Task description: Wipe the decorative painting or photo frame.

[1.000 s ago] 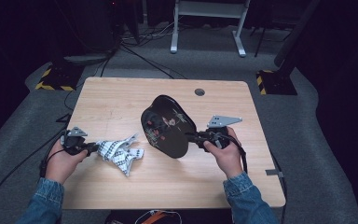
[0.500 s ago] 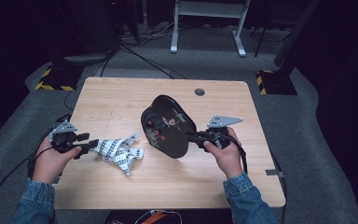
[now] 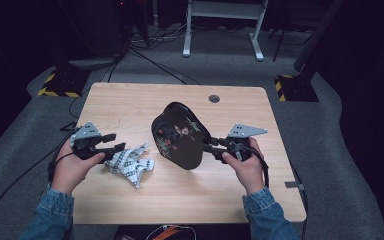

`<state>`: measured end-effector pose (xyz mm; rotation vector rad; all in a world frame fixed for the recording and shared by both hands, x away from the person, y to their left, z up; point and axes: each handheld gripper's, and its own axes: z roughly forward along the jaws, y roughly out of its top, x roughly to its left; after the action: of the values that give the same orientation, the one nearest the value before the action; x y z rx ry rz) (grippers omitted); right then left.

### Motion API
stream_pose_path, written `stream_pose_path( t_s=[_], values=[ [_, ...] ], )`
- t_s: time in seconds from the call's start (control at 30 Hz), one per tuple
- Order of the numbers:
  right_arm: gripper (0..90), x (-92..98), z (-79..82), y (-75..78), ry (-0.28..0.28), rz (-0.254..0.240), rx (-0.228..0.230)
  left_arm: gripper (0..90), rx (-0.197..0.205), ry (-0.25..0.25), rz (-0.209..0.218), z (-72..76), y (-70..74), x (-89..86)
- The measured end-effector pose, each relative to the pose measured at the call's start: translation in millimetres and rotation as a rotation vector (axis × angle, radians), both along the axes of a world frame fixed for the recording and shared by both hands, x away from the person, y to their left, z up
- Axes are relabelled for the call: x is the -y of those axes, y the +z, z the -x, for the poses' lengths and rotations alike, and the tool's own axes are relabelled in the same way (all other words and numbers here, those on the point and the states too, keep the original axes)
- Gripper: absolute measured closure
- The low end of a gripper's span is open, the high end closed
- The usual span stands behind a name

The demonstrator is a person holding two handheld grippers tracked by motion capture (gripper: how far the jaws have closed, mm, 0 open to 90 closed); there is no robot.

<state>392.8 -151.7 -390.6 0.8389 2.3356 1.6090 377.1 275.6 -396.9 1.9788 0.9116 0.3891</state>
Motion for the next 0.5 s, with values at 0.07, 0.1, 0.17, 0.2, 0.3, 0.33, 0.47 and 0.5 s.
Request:
stream_pose_path(
  t_s=[0.07,0.1,0.17,0.2,0.3,0.33,0.47,0.5],
  values=[
    [61.0,0.3,3.0,0.6,-0.01,0.001,0.004,45.7,0.003,-0.021,0.017,-5.9,0.8,12.7],
    [60.1,0.5,4.2,0.7,-0.013,-0.001,0.008,45.6,0.011,-0.041,0.016,-10.6,1.2,18.9],
    [59.4,0.8,5.7,1.2,-0.02,0.0,0.008,45.1,0.006,-0.051,0.029,-13.7,0.9,24.5],
    [57.1,1.3,7.9,2.0,-0.03,0.006,0.011,44.7,0.013,-0.067,0.036,-21.2,-0.1,33.3],
    [55.6,1.8,10.8,2.6,-0.043,0.013,0.016,43.8,0.023,-0.082,0.042,-31.3,-2.2,44.6],
    [55.1,2.1,12.1,2.9,-0.048,0.018,0.016,43.7,0.017,-0.085,0.043,-34.0,-3.1,48.0],
    [53.8,4.5,16.6,4.1,-0.07,0.033,0.023,42.0,0.011,-0.091,0.049,-44.3,-6.3,57.2],
    [53.7,5.6,18.0,4.2,-0.076,0.03,0.02,41.9,0.009,-0.091,0.048,-45.7,-6.7,58.0]
  ],
)
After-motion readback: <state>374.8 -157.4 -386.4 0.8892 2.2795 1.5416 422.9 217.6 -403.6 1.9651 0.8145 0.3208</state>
